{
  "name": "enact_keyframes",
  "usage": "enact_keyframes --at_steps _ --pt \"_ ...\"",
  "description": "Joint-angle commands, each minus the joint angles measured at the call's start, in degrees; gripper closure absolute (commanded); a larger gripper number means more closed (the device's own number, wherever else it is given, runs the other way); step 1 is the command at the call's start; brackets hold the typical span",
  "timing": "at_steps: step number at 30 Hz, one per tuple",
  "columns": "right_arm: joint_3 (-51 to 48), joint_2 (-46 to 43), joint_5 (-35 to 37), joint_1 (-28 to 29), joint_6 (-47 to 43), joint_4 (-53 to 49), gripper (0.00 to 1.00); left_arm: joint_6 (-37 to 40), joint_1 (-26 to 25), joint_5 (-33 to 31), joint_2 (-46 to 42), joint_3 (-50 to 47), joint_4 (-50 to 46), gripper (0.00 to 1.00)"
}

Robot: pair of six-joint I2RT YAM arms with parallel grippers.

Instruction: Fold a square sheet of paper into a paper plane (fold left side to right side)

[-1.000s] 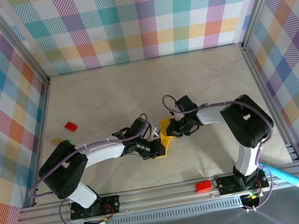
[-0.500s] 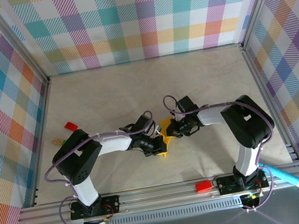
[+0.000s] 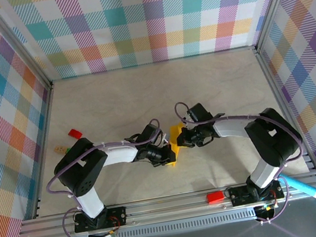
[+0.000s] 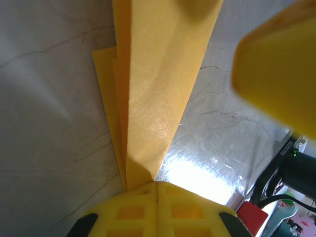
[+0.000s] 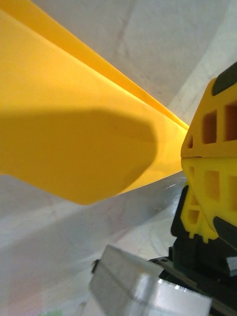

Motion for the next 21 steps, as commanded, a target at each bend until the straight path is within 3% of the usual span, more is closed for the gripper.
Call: enact_keyframes --at_steps 1,13,21 --pt "-0.9 1.1 -0.1 1.4 1.8 0.6 1.00 -0.5 -1.0 -3.0 1.0 -2.3 -4.7 1.00" --pt "-1.0 4.8 0.6 3.0 2.3 3.6 1.00 -0.5 -1.3 -3.8 1.2 -2.0 -6.4 1.00" --pt "0.0 5.6 5.7 2.9 -0.6 -1.4 1.00 -0.5 -1.3 -4.6 1.1 -2.6 -8.7 1.00"
